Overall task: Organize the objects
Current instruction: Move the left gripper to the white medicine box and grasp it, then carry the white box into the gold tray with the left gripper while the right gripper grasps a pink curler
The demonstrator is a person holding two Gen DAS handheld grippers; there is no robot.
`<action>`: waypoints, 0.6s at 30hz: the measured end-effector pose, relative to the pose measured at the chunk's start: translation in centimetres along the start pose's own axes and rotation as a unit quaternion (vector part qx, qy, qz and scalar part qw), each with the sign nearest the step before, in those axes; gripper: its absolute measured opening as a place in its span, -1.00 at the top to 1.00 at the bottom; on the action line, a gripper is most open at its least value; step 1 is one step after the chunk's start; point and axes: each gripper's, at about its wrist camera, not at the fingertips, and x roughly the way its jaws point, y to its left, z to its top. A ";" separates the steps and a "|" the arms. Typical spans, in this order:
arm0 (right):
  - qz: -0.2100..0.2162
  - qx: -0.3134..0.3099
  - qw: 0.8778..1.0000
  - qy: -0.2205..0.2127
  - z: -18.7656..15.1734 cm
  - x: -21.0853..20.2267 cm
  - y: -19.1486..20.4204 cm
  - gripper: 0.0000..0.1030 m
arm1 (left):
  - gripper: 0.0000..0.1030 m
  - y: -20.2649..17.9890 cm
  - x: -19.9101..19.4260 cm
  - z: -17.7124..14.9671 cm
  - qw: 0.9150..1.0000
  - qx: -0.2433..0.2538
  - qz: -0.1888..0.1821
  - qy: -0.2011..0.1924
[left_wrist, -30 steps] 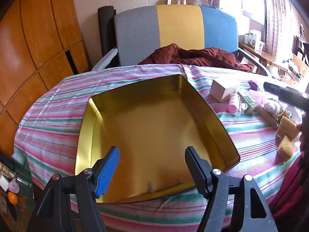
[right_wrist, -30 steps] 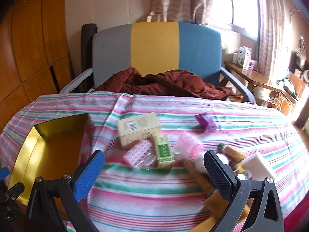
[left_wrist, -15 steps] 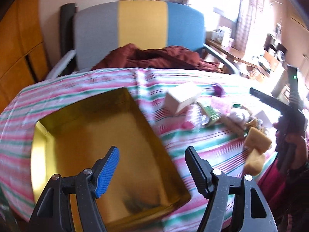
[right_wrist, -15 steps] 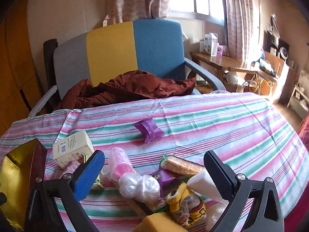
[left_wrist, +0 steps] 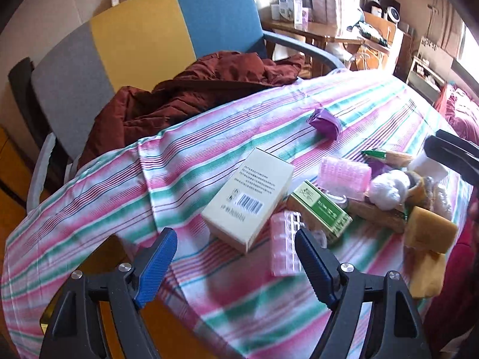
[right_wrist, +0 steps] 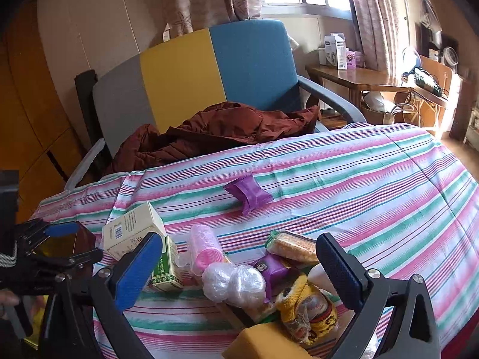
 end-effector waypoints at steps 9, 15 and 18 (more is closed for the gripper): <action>0.013 -0.019 1.000 0.015 -0.3 0.6 0.8 -1.00 | -0.60 0.3 5.7 2.5 0.999 0.007 -0.026 0.039; 0.014 -0.024 0.999 0.027 -0.4 0.9 0.8 -1.00 | 0.00 0.9 7.1 2.7 0.996 -0.027 -0.065 0.054; 0.022 -0.036 0.999 0.034 -0.7 1.1 1.4 -1.00 | 0.01 1.6 5.8 2.0 0.995 -0.051 -0.075 0.037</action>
